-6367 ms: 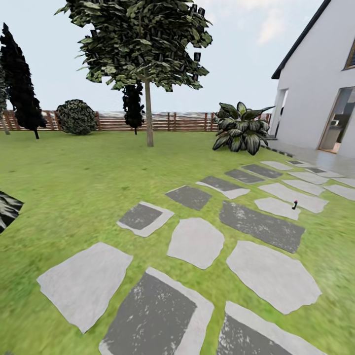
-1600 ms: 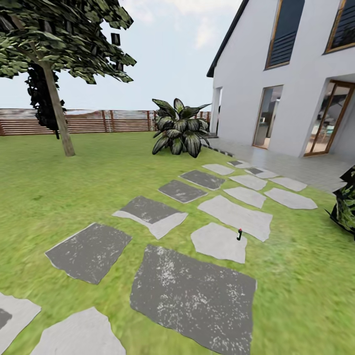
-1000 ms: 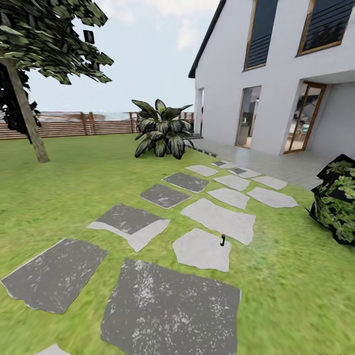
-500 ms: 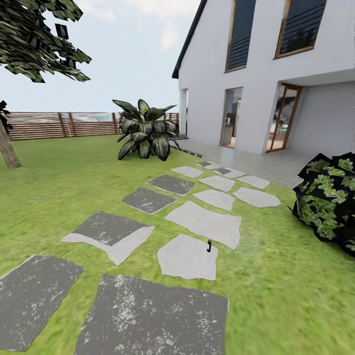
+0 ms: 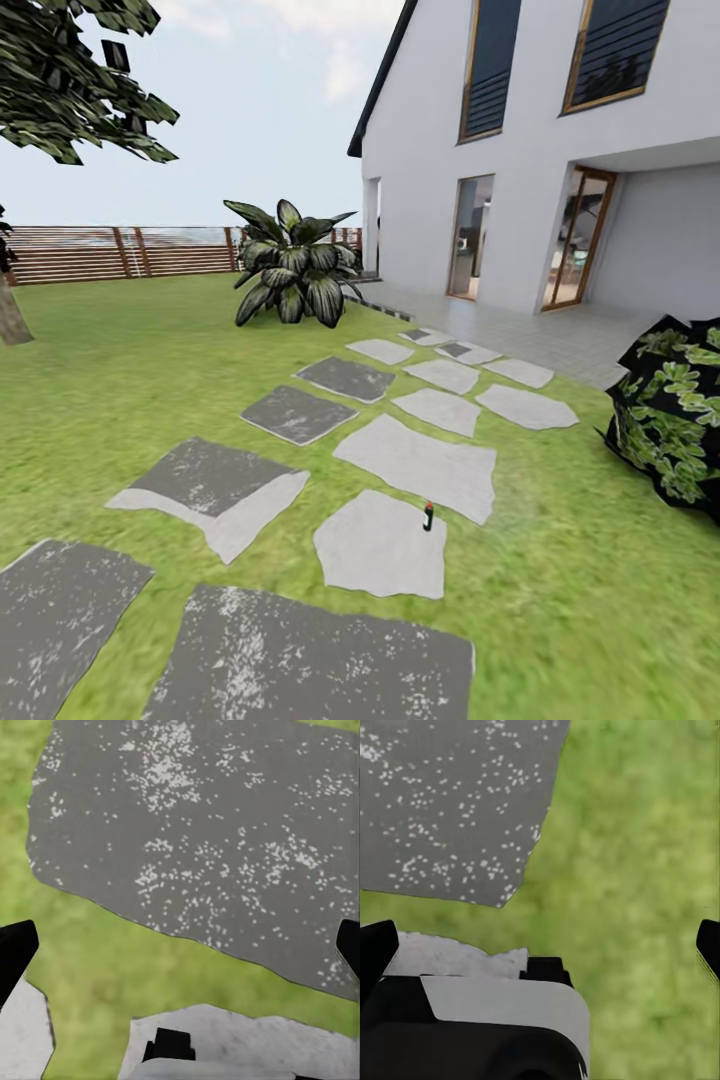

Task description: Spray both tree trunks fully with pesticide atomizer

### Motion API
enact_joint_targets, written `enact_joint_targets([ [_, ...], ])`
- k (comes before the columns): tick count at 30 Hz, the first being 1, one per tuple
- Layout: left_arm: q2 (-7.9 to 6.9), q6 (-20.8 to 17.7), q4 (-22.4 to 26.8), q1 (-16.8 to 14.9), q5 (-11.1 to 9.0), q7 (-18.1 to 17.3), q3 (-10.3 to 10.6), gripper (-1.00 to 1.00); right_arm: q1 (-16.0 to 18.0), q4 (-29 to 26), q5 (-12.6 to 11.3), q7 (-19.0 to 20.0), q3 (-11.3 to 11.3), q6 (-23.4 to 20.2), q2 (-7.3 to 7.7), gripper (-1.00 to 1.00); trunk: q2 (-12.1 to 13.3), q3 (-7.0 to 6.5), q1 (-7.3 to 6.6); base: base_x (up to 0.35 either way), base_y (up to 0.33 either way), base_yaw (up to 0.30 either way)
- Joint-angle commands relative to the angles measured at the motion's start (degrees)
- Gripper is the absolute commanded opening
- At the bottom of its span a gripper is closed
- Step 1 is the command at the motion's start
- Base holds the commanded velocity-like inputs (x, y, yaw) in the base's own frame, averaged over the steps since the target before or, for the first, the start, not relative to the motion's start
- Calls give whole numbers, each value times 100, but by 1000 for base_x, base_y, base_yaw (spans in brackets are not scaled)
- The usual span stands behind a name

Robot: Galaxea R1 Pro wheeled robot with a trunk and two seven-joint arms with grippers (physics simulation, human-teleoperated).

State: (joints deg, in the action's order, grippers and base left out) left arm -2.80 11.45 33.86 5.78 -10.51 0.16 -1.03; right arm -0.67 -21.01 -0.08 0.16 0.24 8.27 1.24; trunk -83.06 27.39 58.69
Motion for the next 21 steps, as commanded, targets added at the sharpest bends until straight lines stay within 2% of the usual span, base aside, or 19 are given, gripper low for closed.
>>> enact_joint_targets([
  [1, -1, 7, 7, 2, -39, 2, 7, 100, -3, -8, -1, 2, 2, 8, 1, 100, -2, 3, 4, 343, 0, -1],
  [15, -1, 7, 7, 2, -39, 2, 7, 100, -3, -8, -1, 2, 2, 8, 4, 100, -2, 3, 4, 341, -38, 0],
  [21, -1, 7, 7, 2, -39, 2, 7, 100, -3, -8, -1, 2, 2, 8, 5, 100, -2, 3, 4, 334, 54, 0],
])
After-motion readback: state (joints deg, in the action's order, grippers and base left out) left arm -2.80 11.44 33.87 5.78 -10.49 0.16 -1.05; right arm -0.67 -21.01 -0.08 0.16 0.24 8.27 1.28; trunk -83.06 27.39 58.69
